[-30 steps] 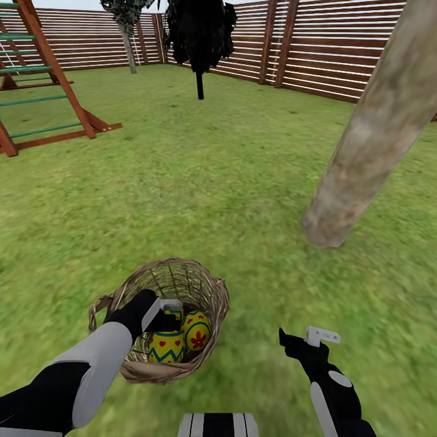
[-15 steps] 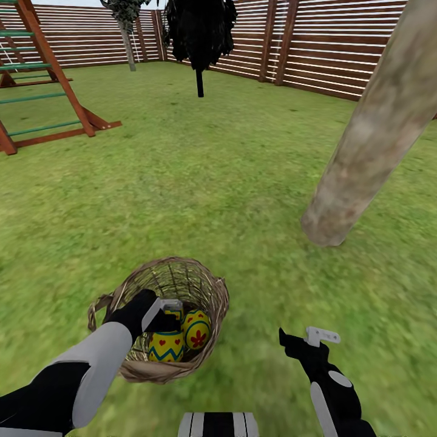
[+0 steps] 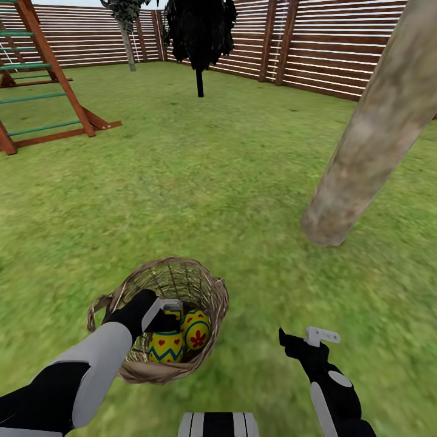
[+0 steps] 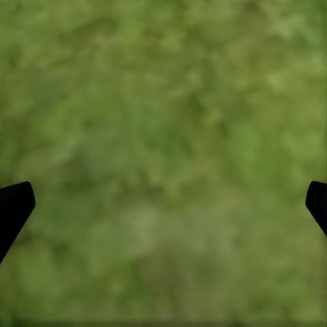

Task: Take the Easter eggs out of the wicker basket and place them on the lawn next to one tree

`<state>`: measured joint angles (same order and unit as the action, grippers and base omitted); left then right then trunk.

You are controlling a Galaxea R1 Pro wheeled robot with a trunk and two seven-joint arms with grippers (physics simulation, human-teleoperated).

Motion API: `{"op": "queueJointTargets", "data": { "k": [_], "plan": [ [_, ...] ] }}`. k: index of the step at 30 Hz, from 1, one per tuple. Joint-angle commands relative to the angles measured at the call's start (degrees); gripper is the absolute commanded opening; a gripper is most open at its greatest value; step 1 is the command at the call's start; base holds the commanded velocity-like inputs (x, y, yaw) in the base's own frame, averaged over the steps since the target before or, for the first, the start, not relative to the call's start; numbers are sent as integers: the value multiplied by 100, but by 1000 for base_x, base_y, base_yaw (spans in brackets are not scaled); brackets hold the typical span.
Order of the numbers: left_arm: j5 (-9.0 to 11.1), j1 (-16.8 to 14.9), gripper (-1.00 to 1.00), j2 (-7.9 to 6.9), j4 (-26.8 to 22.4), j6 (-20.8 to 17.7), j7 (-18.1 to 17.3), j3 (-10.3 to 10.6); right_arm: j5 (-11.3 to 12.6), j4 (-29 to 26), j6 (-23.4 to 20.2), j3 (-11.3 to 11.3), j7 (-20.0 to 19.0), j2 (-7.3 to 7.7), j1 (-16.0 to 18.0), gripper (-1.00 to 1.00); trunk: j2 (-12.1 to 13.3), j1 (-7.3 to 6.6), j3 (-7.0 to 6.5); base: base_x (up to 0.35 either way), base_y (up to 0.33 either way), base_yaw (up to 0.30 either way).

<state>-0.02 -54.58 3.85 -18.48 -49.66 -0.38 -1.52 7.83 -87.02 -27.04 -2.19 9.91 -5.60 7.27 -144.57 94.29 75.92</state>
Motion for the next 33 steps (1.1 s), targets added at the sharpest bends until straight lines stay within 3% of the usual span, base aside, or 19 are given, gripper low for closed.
{"op": "queueJointTargets", "data": {
  "k": [1, 30, 33],
  "plan": [
    [-8, 0, -100, 1, -7, -24, -6, -15, 61, -8, -20, -1, 37, -2, 2, 100, -2, -1, 4, 0, 0, 0],
    [-15, 0, -100, 1, -12, -33, -6, -15, 61, -8, -20, -1, 37, -2, 2, 100, -2, -1, 4, 0, 0, 0],
    [-15, 0, -100, 1, -18, -90, -6, -15, 61, -8, -21, -1, 37, -2, 2, 100, 2, -9, -62, 0, 0, 0]
  ]
}}
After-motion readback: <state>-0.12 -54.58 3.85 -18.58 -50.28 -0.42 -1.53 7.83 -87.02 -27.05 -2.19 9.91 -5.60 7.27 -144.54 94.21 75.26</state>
